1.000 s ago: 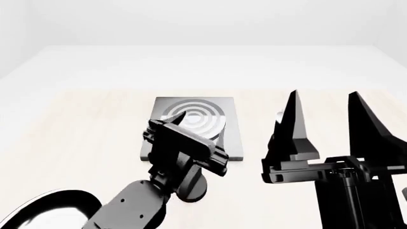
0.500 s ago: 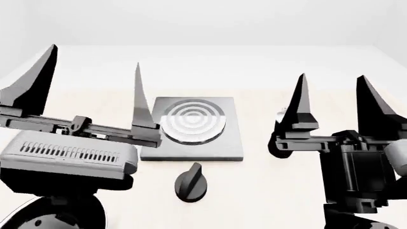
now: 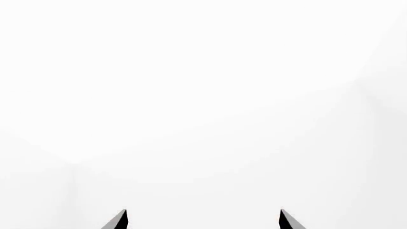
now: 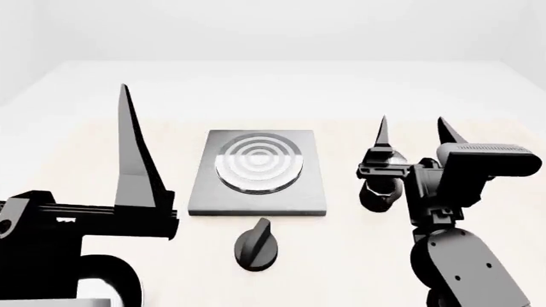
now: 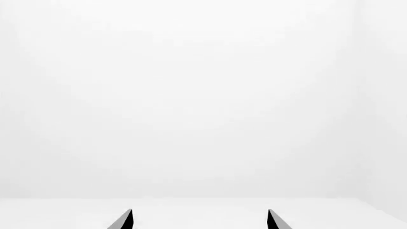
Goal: Turn on the stove and put the moka pot on it.
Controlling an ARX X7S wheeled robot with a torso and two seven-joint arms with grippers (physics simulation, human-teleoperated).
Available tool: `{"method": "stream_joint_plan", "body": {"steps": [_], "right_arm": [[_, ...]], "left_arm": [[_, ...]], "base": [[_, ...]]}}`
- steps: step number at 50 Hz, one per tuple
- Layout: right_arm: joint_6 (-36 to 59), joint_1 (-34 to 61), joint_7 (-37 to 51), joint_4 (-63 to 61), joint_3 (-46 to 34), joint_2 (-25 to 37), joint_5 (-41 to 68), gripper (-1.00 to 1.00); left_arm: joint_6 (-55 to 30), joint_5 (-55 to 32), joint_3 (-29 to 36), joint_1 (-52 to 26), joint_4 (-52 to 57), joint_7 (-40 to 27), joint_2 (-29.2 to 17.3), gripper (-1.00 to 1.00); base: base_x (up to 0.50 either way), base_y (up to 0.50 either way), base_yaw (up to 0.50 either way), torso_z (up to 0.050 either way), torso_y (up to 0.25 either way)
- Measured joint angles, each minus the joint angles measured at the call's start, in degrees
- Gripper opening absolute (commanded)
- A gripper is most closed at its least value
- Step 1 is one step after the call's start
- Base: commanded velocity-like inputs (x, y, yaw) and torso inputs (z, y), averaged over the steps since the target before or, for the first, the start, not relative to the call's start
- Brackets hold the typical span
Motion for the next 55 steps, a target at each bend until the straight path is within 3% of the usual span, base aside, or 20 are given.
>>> {"method": "stream_joint_plan", "body": {"steps": [9,20,55], "right_arm": [[-3.3,3.2,-3.9,14.7,-0.8,-3.0,-0.4,1.0],[-9.6,7.0,-5.9,31.1,-2.1,-6.1,-3.9,1.0],[-28.5,15.1,-9.5,68.6,-3.2,-11.9,-9.8,1.0]], "left_arm": [[2.7,-2.2,11.5,-8.9,0.4,-7.4,-4.9,1.0],[5.5,-3.5,18.7,-14.6,0.4,-11.6,-7.6,1.0],[8.7,-5.5,23.0,-19.2,-0.9,-12.3,-7.2,1.0]], "base": [[0.0,0.0,0.0,0.0,0.0],[0.0,0.0,0.0,0.0,0.0],[0.0,0.0,0.0,0.0,0.0]]}}
